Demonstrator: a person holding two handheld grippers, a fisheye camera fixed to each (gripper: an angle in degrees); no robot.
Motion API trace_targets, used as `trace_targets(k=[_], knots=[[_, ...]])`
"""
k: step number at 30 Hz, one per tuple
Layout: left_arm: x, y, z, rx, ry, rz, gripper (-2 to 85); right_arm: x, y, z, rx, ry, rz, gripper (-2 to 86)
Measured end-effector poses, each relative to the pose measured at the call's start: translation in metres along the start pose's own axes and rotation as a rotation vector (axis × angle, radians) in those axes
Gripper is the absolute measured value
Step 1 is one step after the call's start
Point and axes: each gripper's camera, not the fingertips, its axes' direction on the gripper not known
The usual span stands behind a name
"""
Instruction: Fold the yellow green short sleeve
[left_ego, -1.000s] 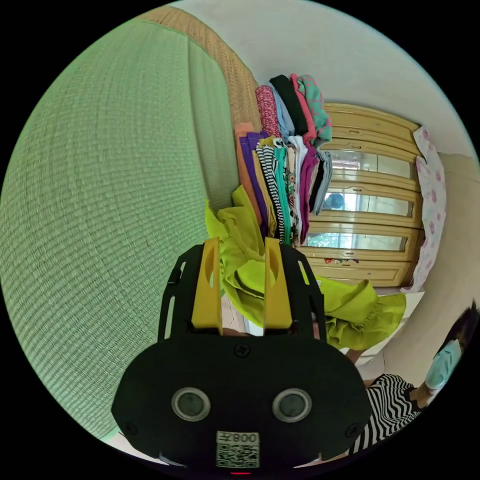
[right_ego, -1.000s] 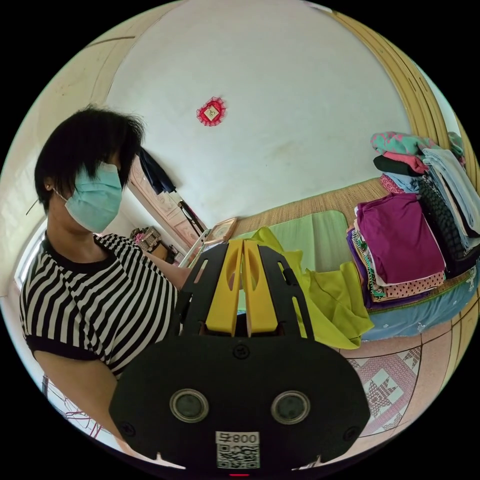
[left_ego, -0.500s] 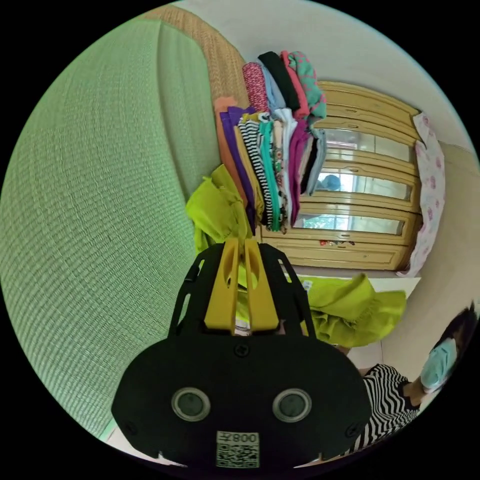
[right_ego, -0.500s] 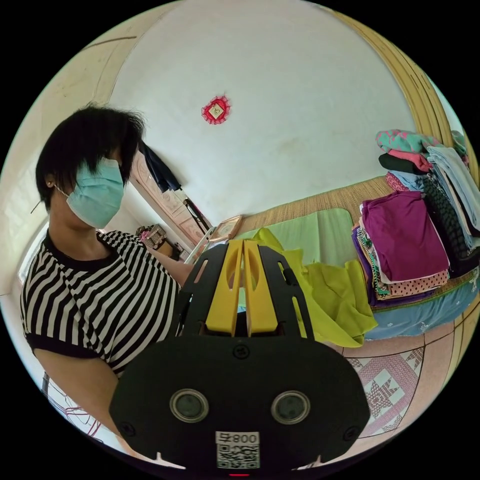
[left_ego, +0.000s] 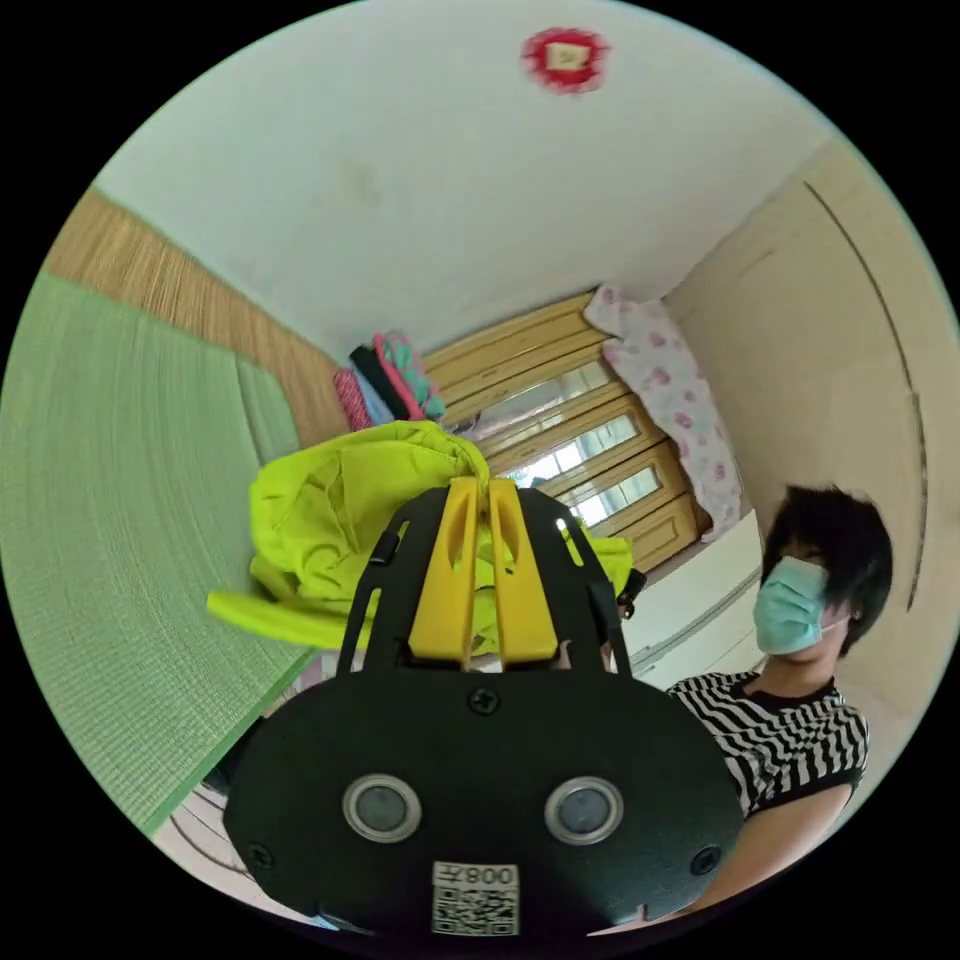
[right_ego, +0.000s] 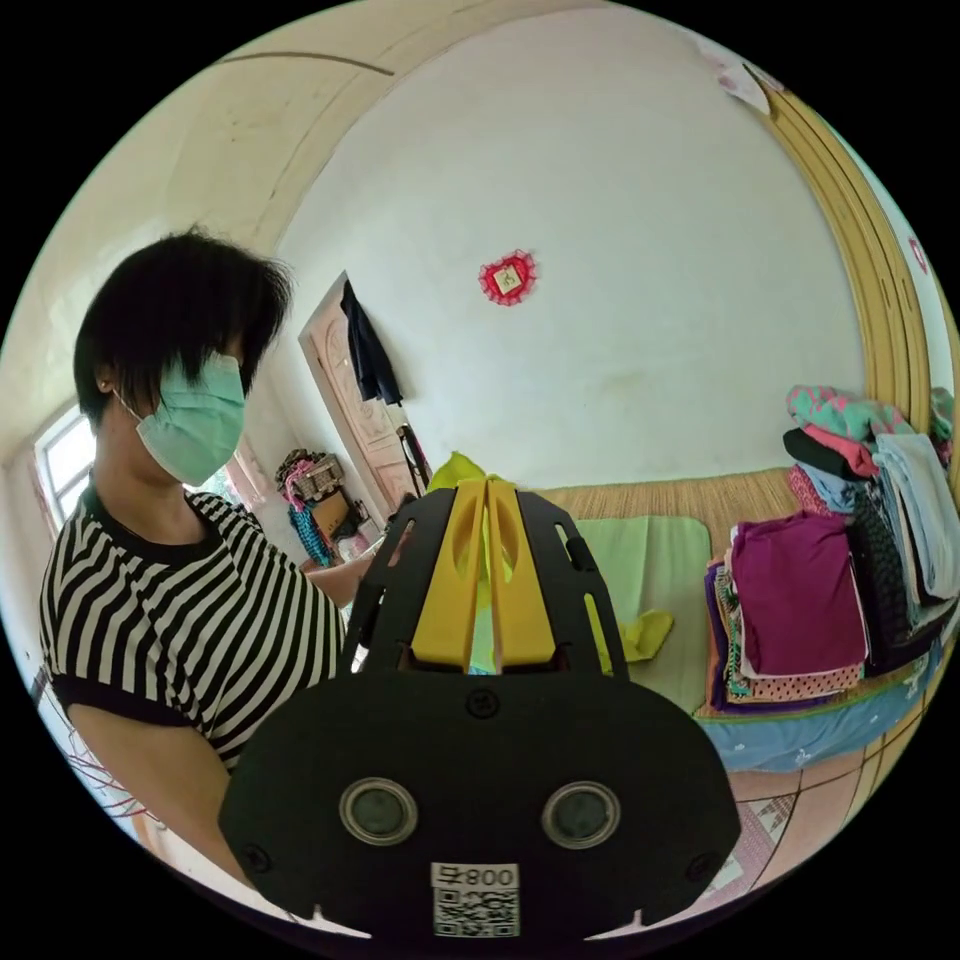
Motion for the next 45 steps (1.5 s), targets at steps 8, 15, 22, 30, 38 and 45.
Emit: trace_targets(k=[8,15,22,30,38,45], knots=[[0.167,0.053,-0.128,0.225,-0.070,0.410,1.7,-0.038,-0.061,0.006,0.093,-0.004,-0.136,0.0],[0.276,0.115,-0.194,0.331,-0.256,0.655,1.7,-0.057,-0.114,0.025,0.129,-0.015,-0.227,0.1],[0.335,0.153,-0.231,0.369,-0.387,0.790,1.7,-0.054,-0.173,0.054,0.178,-0.040,-0.284,0.1],[0.349,0.150,-0.261,0.356,-0.511,0.817,1.5,-0.016,-0.253,0.124,0.134,-0.035,-0.264,0.1],[0.291,0.083,-0.280,0.316,-0.557,0.679,1.6,0.071,-0.365,0.257,0.009,-0.014,-0.196,0.1],[0.160,-0.048,-0.272,0.162,-0.734,0.447,2.1,0.188,-0.478,0.424,-0.185,0.051,-0.099,0.1]])
